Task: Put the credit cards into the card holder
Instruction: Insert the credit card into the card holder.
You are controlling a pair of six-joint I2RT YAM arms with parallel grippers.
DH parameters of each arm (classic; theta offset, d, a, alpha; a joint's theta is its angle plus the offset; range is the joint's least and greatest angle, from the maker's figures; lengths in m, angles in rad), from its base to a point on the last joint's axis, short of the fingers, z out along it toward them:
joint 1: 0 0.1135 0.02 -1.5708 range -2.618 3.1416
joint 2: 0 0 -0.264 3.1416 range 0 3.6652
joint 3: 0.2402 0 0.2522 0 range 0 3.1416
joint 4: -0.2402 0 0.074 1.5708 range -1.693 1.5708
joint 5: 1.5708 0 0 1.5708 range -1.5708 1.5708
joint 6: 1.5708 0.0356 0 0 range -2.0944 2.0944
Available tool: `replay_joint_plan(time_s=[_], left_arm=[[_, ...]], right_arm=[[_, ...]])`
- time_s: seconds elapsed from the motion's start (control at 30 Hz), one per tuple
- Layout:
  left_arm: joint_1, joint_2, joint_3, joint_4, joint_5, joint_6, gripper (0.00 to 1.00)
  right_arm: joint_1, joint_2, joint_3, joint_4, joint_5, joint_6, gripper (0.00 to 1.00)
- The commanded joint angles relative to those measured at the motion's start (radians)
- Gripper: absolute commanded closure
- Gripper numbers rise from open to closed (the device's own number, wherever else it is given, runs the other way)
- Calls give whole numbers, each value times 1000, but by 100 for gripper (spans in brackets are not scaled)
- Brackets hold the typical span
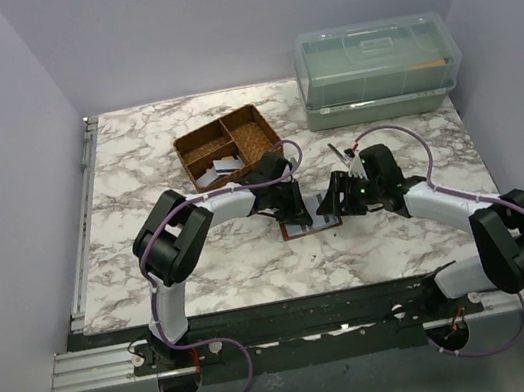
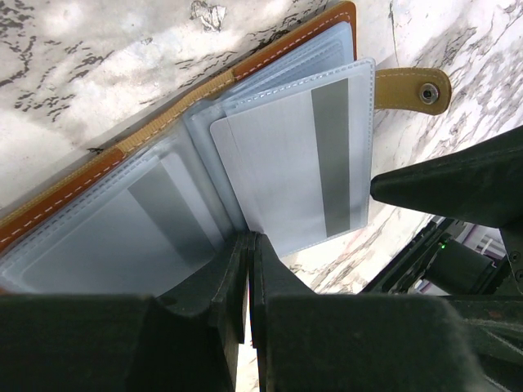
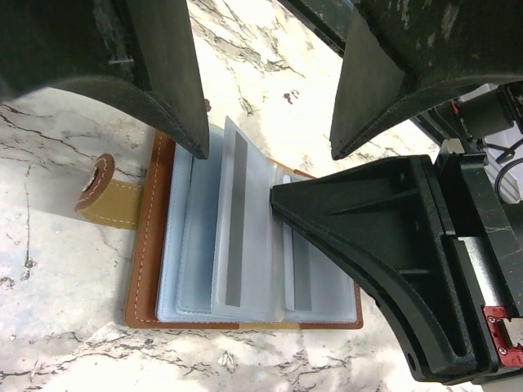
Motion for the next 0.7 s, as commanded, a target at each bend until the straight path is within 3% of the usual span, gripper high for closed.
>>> replay_joint_plan(time_s=[0.0, 0.67], left_arm=[[-4, 21, -23, -19, -2, 10, 89], [-2, -12, -25, -18, 1, 11, 89]], right_arm=[[5, 8, 22, -5, 14, -6, 36], [5, 74, 12, 143, -137, 37, 49]])
